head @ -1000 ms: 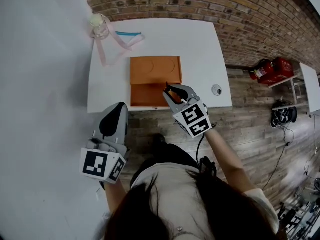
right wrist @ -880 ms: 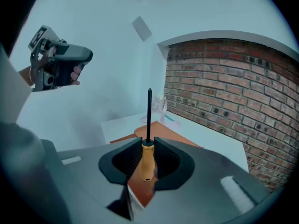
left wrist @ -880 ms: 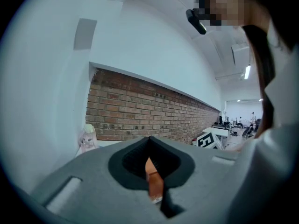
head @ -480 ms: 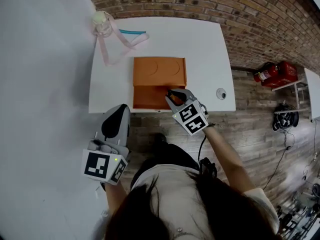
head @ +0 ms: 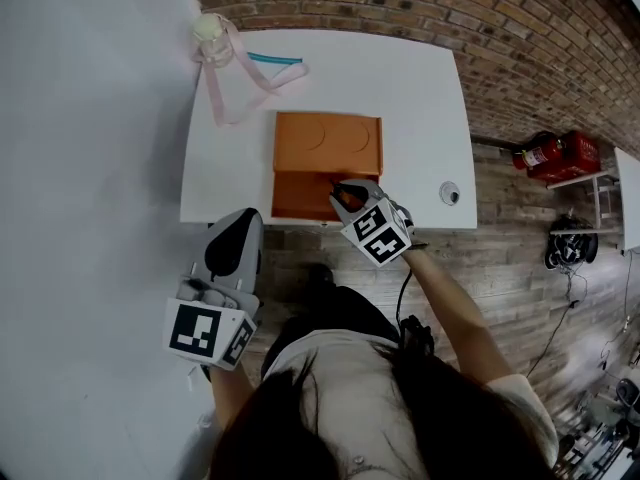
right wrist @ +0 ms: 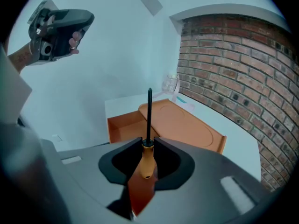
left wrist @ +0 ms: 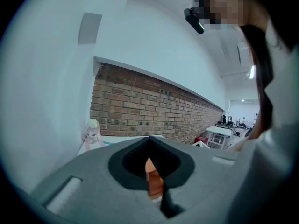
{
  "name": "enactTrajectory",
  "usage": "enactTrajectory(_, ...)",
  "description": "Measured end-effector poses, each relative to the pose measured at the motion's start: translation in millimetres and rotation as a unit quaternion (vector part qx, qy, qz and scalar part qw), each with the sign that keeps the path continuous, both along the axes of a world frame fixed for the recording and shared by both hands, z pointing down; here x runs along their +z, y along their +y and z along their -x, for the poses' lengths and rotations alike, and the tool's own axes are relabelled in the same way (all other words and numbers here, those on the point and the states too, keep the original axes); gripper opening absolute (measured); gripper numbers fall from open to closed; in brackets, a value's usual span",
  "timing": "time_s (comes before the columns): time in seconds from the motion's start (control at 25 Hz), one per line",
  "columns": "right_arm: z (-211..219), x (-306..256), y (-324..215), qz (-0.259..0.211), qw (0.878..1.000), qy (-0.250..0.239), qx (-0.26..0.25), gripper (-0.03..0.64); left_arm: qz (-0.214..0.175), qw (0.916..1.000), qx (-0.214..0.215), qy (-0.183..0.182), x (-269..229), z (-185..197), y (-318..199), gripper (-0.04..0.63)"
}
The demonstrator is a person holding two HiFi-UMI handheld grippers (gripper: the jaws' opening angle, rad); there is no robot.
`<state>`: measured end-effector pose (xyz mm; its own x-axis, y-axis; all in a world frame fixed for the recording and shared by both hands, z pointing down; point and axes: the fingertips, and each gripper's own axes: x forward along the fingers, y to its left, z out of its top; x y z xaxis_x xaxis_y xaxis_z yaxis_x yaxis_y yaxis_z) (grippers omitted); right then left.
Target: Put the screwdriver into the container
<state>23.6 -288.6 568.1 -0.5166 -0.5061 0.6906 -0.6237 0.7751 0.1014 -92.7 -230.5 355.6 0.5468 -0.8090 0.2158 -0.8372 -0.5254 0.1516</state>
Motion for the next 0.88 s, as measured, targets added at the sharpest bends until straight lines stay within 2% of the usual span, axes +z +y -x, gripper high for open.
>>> enactTrajectory(0.88, 43, 39, -11, 0.049, 0.995, 0.029, -0.078, 0.081, 0.019, 0.9989, -0.042, -0.006, 13, 26, -1, 0.001)
